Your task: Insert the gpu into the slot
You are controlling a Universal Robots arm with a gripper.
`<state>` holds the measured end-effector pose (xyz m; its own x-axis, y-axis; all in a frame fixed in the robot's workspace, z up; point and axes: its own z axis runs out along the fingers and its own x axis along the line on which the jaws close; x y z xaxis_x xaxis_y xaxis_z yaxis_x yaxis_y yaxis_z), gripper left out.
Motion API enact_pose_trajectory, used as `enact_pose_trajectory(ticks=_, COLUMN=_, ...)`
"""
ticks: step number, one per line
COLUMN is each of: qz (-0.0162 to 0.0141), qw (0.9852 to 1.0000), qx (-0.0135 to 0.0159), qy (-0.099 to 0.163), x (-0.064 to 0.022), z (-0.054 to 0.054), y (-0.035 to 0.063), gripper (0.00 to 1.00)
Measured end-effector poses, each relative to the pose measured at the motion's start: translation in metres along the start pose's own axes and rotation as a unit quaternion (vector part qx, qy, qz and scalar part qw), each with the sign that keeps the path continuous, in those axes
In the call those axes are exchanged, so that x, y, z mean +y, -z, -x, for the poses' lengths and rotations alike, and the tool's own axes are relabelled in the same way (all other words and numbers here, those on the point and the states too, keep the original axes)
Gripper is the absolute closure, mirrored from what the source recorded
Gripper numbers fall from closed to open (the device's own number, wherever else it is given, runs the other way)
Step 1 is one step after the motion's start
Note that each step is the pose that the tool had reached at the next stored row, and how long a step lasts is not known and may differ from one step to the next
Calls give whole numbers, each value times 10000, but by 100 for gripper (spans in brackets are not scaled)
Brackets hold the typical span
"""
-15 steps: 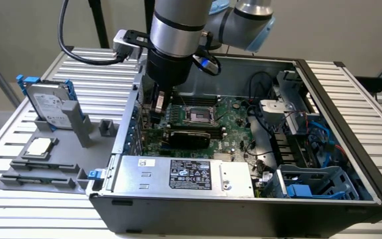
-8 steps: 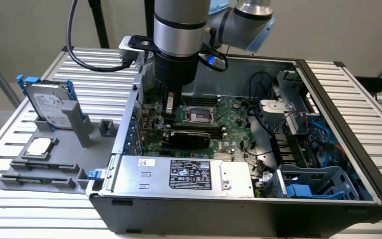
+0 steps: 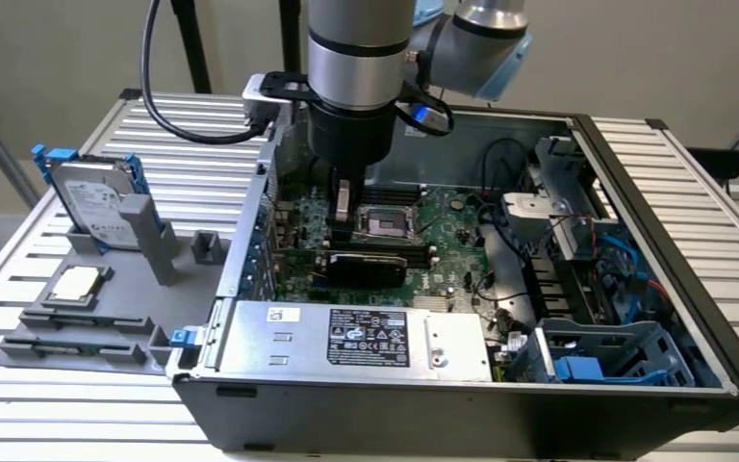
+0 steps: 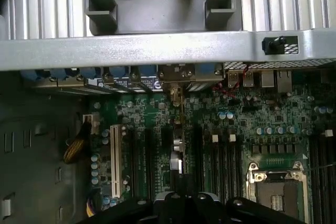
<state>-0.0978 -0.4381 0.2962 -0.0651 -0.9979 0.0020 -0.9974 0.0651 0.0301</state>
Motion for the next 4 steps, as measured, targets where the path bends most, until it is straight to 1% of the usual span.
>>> enact_pose_trajectory(ticks=4, qz=0, qw=10000, qx=0, qy=1, x=0, z=0, y=2, gripper=89)
